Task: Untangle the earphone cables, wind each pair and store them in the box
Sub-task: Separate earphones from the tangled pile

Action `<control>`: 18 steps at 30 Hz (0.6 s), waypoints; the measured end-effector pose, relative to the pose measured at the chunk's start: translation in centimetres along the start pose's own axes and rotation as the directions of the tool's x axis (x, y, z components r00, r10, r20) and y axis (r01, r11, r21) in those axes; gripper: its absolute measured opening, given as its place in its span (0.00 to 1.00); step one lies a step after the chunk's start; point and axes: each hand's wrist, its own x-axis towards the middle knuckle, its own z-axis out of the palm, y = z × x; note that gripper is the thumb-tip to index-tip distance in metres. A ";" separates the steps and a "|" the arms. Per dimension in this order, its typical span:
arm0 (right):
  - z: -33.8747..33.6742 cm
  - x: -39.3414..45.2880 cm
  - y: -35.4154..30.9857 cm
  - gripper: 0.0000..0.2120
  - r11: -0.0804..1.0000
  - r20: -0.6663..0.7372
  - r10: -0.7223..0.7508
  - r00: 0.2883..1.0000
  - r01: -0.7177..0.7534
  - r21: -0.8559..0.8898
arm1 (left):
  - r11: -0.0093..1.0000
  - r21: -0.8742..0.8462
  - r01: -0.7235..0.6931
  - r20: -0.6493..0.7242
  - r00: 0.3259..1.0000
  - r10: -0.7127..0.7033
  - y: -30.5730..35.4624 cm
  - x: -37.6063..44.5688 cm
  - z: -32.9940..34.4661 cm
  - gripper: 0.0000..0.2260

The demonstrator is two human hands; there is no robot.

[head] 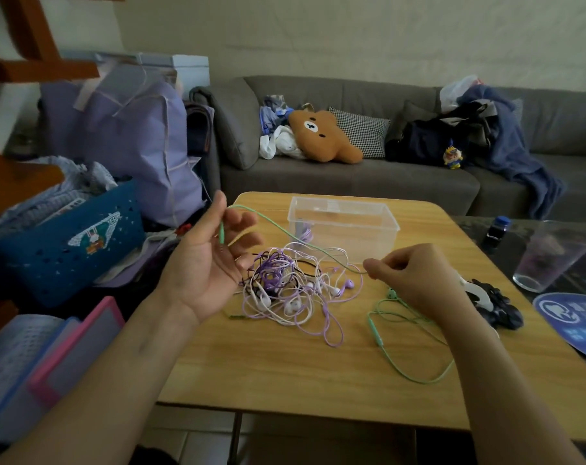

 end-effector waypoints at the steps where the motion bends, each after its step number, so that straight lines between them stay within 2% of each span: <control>1: 0.1 0.0 -0.1 0.14 0.999 0.011 -0.037 0.999 0.037 0.000 | 1.000 -0.025 -0.003 -0.010 1.000 0.003 0.1 0.0 -0.1 0.15; 4: 0.5 0.1 -0.4 0.15 0.994 0.043 -0.106 0.993 0.105 0.016 | 0.989 -0.146 -0.019 0.001 1.000 0.019 0.2 0.2 -0.6 0.12; 7: 1.1 -0.4 -1.1 0.15 0.989 0.110 -0.150 0.983 0.150 0.006 | 0.983 -0.164 -0.077 0.012 0.997 0.080 0.1 0.7 -1.2 0.09; 11: 1.3 -1.1 -2.6 0.13 0.977 0.322 -0.215 0.922 0.200 0.078 | 0.979 -0.131 -0.158 -0.075 0.986 0.149 -0.2 1.3 -2.0 0.08; 13: 1.3 -1.6 -3.3 0.13 0.960 0.424 -0.264 0.866 0.280 0.026 | 0.976 -0.109 -0.187 -0.105 0.979 0.175 -0.5 1.5 -2.3 0.09; 16: 1.7 -2.6 -4.4 0.11 0.923 0.523 -0.320 0.790 0.385 -0.018 | 0.964 0.048 -0.263 -0.144 0.953 0.267 -1.1 1.6 -2.4 0.09; 18: 2.0 -3.0 -4.8 0.10 0.907 0.562 -0.362 0.744 0.420 0.028 | 0.904 0.277 -0.326 -0.122 0.921 0.370 -1.5 1.7 -2.5 0.07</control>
